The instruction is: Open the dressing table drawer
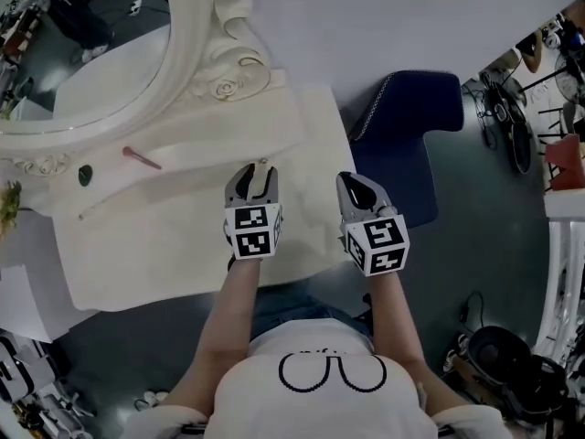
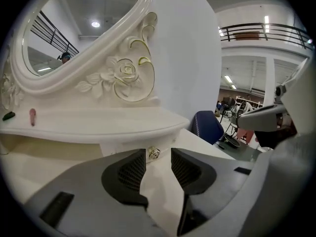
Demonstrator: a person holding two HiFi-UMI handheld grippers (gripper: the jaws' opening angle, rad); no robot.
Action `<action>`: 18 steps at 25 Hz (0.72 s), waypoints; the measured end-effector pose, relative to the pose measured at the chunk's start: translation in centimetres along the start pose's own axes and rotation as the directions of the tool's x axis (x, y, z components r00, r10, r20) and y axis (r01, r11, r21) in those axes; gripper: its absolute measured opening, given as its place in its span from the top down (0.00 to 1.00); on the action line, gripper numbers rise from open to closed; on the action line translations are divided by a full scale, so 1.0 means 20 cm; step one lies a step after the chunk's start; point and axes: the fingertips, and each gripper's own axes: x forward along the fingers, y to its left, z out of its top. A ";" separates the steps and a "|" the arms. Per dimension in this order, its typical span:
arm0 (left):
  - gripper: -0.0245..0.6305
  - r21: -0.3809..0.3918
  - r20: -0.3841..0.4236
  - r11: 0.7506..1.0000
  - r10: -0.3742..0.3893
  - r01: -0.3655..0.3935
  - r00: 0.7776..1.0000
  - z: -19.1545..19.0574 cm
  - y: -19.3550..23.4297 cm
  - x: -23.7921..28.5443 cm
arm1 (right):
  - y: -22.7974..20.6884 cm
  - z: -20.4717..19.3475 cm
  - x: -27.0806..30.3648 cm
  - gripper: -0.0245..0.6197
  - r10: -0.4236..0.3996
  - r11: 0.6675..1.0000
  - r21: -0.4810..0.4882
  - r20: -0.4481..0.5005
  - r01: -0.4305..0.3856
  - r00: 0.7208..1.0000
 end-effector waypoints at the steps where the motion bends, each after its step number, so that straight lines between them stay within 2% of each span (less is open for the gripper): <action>1: 0.72 -0.003 -0.002 1.000 0.008 -0.008 1.000 -0.01 0.00 0.03 | -0.01 -0.01 0.02 0.96 0.004 1.000 0.002 -0.008 -0.004 1.000; 5: 0.73 0.009 -0.028 0.998 0.061 -0.061 0.998 -0.04 0.04 0.09 | -0.03 -0.05 0.08 0.96 0.003 1.000 0.011 -0.028 -0.002 1.000; 9: 0.83 -0.009 -0.048 0.995 0.101 -0.101 0.994 -0.08 0.07 0.12 | -0.04 -0.07 0.11 0.96 0.000 1.000 0.020 -0.033 0.000 0.999; 13: 0.84 -0.047 -0.038 0.996 0.070 -0.072 0.997 -0.07 0.05 0.12 | -0.05 -0.09 0.10 0.96 -0.004 1.000 0.024 -0.043 0.005 0.999; 18: 0.85 -0.037 -0.044 0.998 0.043 -0.044 0.998 -0.07 0.05 0.11 | -0.02 -0.12 0.08 0.96 -0.001 1.000 0.027 -0.050 0.002 0.999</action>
